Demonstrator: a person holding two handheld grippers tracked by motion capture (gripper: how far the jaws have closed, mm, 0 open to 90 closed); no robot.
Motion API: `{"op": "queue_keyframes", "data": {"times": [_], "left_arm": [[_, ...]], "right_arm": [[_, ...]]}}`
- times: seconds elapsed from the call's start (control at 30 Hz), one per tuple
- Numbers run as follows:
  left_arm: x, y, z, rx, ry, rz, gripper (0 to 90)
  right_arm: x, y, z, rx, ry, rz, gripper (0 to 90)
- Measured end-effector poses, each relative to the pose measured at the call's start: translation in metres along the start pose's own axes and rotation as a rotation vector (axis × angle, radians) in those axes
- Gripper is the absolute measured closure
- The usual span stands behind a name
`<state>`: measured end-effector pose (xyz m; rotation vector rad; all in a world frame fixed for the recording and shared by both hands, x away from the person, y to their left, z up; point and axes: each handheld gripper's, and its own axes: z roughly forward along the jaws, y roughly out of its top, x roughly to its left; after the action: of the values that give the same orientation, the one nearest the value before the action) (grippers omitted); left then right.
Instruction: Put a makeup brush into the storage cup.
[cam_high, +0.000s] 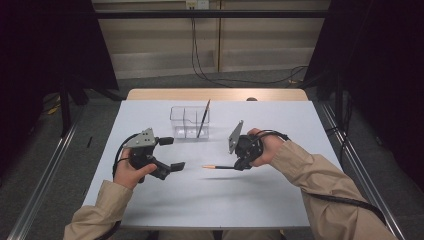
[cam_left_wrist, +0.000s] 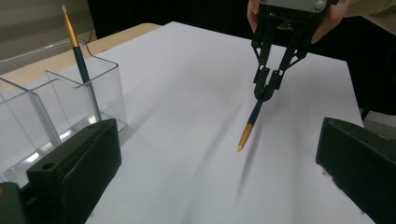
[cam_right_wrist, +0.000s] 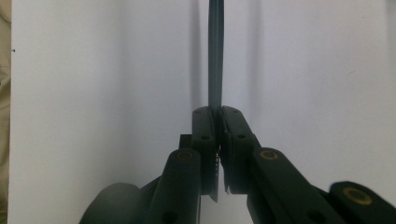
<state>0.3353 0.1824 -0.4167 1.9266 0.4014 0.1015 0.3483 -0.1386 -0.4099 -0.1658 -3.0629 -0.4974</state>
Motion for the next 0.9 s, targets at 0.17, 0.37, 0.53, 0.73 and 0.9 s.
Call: {"op": "queue_keyframes", "data": {"times": [0.17, 0.37, 0.53, 0.73, 0.9], "left_arm": [[-0.003, 0.006, 0.006, 0.052, -0.022, 0.01, 0.0], [-0.004, 0.013, 0.014, 0.121, -0.047, -0.002, 0.0], [-0.006, 0.018, 0.02, 0.166, -0.067, -0.018, 0.7], [-0.008, 0.027, 0.029, 0.244, -0.091, -0.005, 0.8], [-0.01, 0.031, 0.036, 0.318, -0.104, 0.002, 1.6]], "right_arm": [[-0.001, 0.002, 0.002, 0.0, 0.0, -0.011, 85.0], [0.0, 0.005, 0.003, 0.009, 0.003, -0.012, 85.0], [0.0, 0.006, 0.004, 0.014, 0.009, -0.019, 85.0], [0.0, 0.009, 0.005, 0.015, 0.008, -0.027, 85.0], [0.001, 0.011, 0.005, 0.015, 0.011, -0.034, 85.0]]}}
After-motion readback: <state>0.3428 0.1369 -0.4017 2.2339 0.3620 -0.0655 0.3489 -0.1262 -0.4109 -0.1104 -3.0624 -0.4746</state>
